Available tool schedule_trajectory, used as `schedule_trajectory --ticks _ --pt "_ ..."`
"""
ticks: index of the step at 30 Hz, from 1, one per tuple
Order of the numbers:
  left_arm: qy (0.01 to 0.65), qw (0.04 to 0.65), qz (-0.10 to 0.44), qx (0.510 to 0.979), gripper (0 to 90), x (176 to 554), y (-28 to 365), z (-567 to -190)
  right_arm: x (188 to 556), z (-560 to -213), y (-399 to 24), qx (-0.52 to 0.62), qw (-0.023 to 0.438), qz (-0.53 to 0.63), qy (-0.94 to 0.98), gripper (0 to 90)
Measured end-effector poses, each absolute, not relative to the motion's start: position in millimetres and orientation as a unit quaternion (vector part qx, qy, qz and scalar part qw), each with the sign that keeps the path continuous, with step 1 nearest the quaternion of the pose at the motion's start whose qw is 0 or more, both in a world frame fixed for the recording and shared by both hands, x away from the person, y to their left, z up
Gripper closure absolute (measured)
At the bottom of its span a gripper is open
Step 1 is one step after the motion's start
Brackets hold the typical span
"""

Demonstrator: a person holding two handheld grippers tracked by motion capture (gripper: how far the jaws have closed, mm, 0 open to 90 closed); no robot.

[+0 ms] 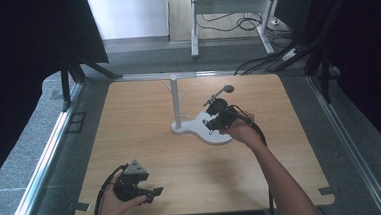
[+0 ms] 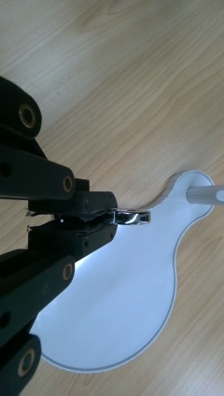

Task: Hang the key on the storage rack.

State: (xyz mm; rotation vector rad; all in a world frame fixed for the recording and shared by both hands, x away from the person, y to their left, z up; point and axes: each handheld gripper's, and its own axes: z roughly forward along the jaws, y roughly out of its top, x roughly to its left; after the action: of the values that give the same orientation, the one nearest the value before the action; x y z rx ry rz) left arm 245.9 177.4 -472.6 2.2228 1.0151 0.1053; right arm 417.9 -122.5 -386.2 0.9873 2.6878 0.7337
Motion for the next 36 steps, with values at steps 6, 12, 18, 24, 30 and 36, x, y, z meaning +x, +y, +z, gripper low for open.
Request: schedule_trajectory --ticks 6,12,18,24,30,36 --pt "0.389 0.340 0.039 0.855 23.8 246 177 -473 428 -386 -118 0.337 0.093 0.244 0.905 84.6" --pt "0.388 0.338 0.039 0.856 23.8 246 176 -473 438 -384 -114 0.344 0.093 0.242 0.902 84.6" --pt "0.388 0.339 0.040 0.856 23.8 246 177 -473 455 -383 -107 0.350 0.088 0.234 0.903 84.6" --pt "0.387 0.347 0.043 0.854 23.9 244 180 -468 466 -379 -99 0.352 0.090 0.232 0.902 84.6" --pt "0.386 0.352 0.044 0.852 23.9 243 181 -466 476 -373 -91 0.354 0.095 0.236 0.900 84.6" --pt "0.389 0.354 0.045 0.850 23.9 243 183 -466 487 -369 -85 0.354 0.097 0.233 0.901 84.6"
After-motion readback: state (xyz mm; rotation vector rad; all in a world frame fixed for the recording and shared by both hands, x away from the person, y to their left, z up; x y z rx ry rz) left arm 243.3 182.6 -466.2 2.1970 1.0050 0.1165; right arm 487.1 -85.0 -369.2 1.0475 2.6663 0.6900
